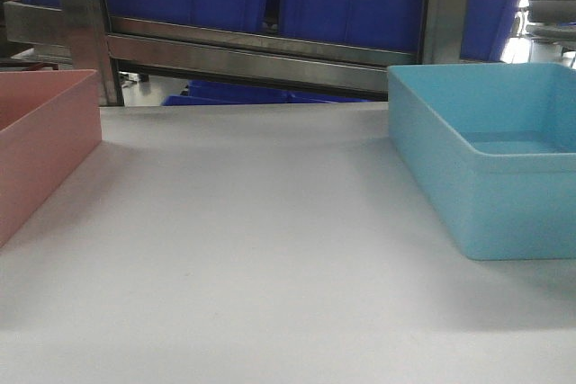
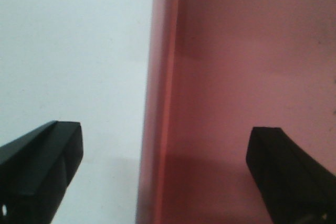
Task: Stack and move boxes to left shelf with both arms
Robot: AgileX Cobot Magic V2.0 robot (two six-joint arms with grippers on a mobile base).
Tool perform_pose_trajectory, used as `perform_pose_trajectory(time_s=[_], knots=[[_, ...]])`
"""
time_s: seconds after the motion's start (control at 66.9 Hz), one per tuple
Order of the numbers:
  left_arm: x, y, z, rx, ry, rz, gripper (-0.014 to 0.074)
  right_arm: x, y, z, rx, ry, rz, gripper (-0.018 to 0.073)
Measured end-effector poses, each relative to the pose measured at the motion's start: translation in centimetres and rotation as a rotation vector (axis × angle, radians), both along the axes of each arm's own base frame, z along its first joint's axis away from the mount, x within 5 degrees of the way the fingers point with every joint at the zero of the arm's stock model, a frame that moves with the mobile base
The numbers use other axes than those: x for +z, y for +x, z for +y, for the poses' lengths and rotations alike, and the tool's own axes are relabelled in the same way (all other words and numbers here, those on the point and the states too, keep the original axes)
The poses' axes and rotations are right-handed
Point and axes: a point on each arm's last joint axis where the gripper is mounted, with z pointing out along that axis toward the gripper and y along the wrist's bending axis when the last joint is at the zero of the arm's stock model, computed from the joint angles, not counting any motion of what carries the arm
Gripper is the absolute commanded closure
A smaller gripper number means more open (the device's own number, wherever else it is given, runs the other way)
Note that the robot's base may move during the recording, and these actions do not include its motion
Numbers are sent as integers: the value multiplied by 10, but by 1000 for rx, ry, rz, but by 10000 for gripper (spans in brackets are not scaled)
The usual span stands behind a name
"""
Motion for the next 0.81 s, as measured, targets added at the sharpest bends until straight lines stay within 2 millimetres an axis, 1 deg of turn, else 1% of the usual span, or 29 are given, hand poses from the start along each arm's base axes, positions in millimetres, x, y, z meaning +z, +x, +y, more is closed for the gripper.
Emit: perform_pose_trajectory(time_s=[0.03, 0.134, 0.209, 0.344, 0.418, 0.687, 0.777, 0.807], knots=[[-4, 1, 0, 0, -3, 7, 113, 0, 0, 0, 0, 0, 0, 507], [-8, 2, 1, 1, -6, 14, 236, 0, 0, 0, 0, 0, 0, 507], [-8, 2, 1, 1, -5, 12, 385, 0, 0, 0, 0, 0, 0, 507], [-8, 2, 1, 2, -4, 10, 615, 0, 0, 0, 0, 0, 0, 507], [-8, 2, 1, 3, -7, 8, 598, 0, 0, 0, 0, 0, 0, 507], [-7, 3, -1, 13, -31, 0, 599, 0, 0, 0, 0, 0, 0, 507], [0, 1, -3, 20, -52, -11, 599, 0, 0, 0, 0, 0, 0, 507], [5, 0, -4, 28, -59, -20, 599, 0, 0, 0, 0, 0, 0, 507]])
